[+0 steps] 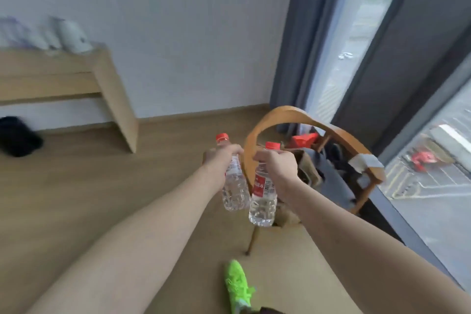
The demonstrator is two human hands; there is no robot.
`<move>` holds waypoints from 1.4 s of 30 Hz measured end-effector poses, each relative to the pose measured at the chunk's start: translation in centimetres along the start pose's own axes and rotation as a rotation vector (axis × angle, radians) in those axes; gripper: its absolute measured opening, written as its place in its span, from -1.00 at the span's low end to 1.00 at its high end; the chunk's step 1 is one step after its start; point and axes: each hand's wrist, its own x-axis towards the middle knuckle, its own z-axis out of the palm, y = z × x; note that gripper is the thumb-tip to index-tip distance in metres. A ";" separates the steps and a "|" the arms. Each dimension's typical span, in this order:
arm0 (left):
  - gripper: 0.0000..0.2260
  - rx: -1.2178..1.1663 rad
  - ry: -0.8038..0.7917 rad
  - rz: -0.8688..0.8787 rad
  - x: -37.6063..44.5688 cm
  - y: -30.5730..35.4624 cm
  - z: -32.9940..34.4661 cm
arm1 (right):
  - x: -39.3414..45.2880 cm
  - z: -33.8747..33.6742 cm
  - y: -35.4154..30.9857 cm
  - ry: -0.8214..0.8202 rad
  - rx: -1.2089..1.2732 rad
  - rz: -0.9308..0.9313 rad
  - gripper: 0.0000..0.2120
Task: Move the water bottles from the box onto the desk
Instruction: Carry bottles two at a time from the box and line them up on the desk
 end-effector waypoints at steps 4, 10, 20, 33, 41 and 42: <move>-0.50 -0.107 0.182 -0.020 5.3 3.0 -8.6 | 4.2 10.8 -2.5 -0.206 -0.042 -0.023 -0.72; -0.59 -0.208 0.359 -0.036 12.7 9.0 -20.3 | 9.9 26.8 -6.8 -0.450 -0.070 -0.012 -0.77; -0.74 -0.338 0.708 -0.009 17.8 17.3 -36.5 | 11.4 48.8 -13.4 -0.804 -0.161 0.006 -0.78; -0.70 -0.476 0.727 -0.051 30.7 25.2 -60.1 | 13.1 77.4 -17.3 -0.901 -0.228 -0.027 -0.83; -0.67 -0.386 0.676 0.009 39.1 35.0 -74.0 | 15.2 93.9 -22.8 -0.843 -0.208 -0.031 -0.83; -0.68 -0.379 0.681 0.012 40.0 35.7 -75.1 | 15.5 95.6 -23.3 -0.835 -0.202 -0.024 -0.84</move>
